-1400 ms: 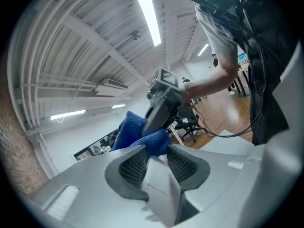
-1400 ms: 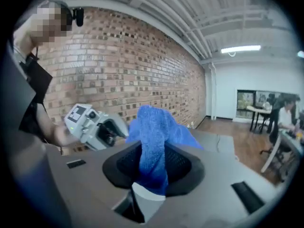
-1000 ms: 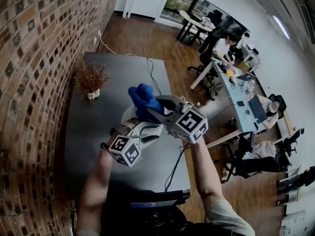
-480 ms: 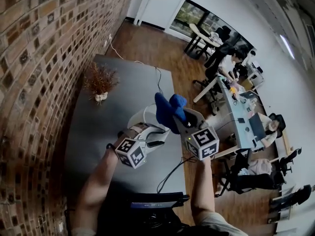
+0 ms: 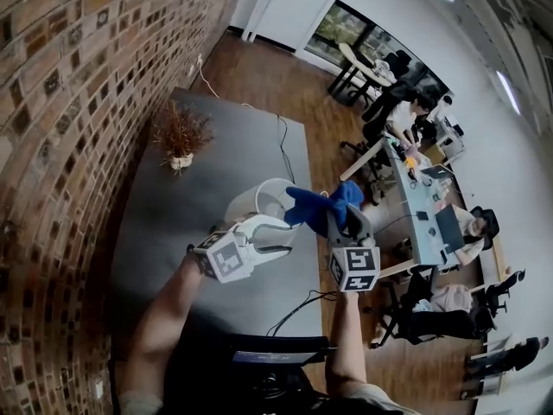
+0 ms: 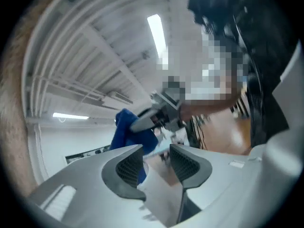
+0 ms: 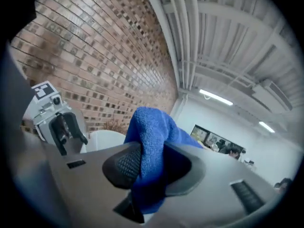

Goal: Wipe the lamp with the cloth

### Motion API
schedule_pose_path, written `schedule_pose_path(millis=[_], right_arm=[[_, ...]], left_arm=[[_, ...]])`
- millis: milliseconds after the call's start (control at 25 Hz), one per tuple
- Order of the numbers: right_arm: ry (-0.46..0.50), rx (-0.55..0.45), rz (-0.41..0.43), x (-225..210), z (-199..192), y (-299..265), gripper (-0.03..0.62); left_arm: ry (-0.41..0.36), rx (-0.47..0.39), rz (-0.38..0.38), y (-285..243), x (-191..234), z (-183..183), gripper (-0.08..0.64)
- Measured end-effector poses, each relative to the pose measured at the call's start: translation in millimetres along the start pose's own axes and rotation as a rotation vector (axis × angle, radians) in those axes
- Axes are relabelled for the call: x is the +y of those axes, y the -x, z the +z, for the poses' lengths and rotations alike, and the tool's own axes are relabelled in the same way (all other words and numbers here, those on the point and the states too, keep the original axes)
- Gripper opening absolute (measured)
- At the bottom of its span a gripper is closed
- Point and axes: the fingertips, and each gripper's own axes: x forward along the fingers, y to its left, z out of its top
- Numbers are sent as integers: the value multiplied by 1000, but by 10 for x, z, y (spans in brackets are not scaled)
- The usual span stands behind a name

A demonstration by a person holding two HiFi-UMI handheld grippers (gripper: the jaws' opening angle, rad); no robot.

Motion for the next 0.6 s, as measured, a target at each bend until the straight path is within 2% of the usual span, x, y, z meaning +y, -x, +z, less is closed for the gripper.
schedule_pose_path(millis=[80,120,160,200,280,360,480,520,600], right_arm=[[4,-90,18,234,370,211,114],[24,-136,39,404,571,317,114],[80,-175,64,615,765,405,114],[175,-195,83,855,915,455,114],[396,-161,79,1338,971,396,114],[574,-117,72,1795,713,157,114],[817,25,130,2352,-221,-155,115],[860,87,174,2499,-581,-196,114],[879,213,301,2791,-1258,-197,114]], left_arm=[[225,-272,127,414,251,306,181],[328,-362,220,682,407,339,179],[409,-414,311,961,545,280,155],[475,-447,391,1229,645,164,138],[583,-481,503,1666,685,-141,110],[651,-469,557,1954,553,-389,110],[706,-424,603,2264,204,-613,110],[724,-419,621,2368,95,-667,110],[762,-409,660,2581,-107,-784,110]])
